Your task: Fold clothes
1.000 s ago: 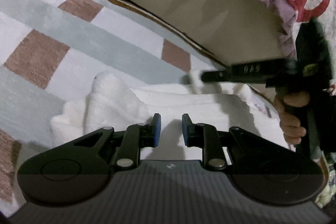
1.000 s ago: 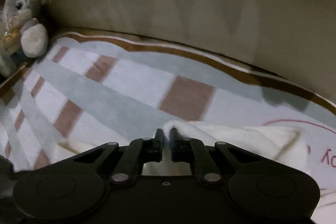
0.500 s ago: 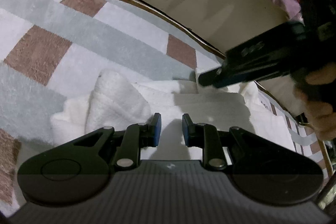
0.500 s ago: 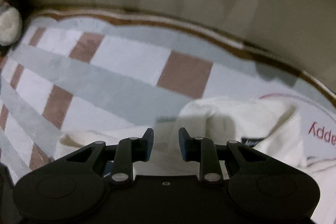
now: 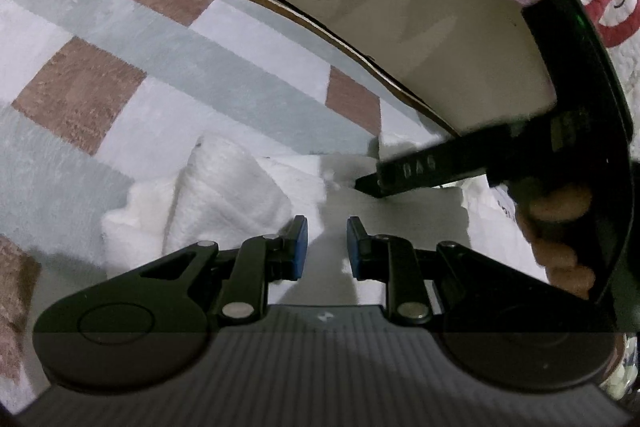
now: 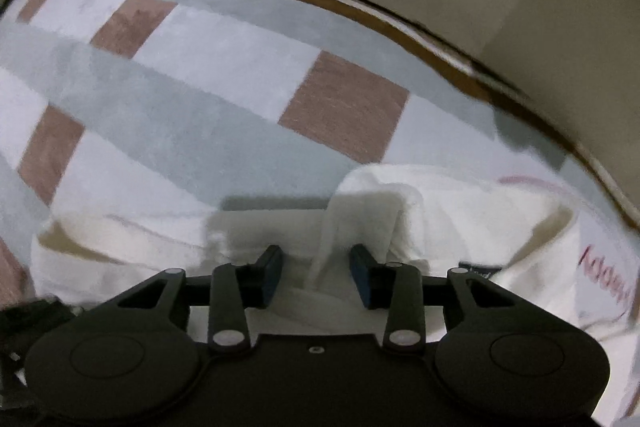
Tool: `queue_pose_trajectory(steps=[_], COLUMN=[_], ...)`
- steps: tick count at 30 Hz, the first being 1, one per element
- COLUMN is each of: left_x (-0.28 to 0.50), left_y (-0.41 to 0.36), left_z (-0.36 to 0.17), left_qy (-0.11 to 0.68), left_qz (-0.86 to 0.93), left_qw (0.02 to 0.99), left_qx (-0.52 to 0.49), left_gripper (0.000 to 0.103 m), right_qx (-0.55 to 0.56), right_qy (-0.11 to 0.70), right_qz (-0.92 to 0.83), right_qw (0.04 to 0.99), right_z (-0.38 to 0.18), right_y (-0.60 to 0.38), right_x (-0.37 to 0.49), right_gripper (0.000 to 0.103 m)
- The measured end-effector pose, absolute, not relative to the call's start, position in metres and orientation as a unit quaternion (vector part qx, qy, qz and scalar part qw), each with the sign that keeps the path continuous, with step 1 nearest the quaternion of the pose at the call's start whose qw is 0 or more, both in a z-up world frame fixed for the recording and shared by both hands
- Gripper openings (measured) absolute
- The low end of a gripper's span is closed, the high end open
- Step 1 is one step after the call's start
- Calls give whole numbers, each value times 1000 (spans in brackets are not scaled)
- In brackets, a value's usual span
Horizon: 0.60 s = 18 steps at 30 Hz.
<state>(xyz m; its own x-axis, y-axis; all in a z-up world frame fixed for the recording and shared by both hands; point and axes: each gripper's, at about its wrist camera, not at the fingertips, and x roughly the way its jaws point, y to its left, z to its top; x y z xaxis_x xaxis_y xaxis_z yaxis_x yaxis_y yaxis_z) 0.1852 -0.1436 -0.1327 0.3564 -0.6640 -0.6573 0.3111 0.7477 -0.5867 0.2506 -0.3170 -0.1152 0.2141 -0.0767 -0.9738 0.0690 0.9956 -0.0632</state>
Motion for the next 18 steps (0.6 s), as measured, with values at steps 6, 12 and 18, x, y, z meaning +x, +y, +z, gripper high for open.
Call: queue_pose_trajectory(steps=[6,12,18], left_x=[187,188,189], left_y=[-138,-137,-136], left_z=[-133,-133,-133], left_qy=[482,483,485], left_qz=[-298,-301,-300], left_qw=[801,800,798], left_qx=[-194,-192,-194], left_gripper=[21,21,21], right_qx=[-51,3,-111], right_qy=[551,512,517], right_qz=[-35,-11,-1], right_qw=[832,859,849], right_z=[-84,-67,-86], right_y=[-335,-393,-378], right_x=[224,206,219], right_gripper=[4,4,5])
